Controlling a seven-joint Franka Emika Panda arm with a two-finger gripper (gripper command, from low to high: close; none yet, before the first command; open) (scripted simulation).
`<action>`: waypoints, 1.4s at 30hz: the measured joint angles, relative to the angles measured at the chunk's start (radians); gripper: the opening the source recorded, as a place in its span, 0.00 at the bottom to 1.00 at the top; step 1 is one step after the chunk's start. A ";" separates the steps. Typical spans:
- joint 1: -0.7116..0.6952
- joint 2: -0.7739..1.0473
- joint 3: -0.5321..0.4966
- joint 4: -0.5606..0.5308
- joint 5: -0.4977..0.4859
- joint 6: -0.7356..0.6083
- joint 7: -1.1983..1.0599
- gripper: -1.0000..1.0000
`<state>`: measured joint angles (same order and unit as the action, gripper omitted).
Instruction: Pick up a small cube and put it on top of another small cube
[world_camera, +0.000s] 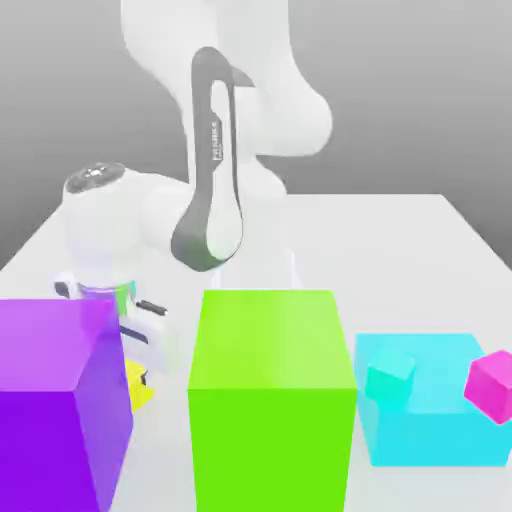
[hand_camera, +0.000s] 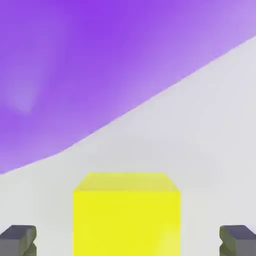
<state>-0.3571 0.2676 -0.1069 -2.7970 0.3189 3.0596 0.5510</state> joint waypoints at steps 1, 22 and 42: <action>0.000 0.000 0.000 0.000 0.000 0.000 0.000 0.00; -0.061 -0.223 -0.204 0.019 -0.395 -0.281 0.202 0.00; -0.078 -0.114 -0.126 0.679 -0.276 -0.867 0.025 0.00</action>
<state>-0.4354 0.1539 -0.2333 -2.1178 0.0425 2.1929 0.5761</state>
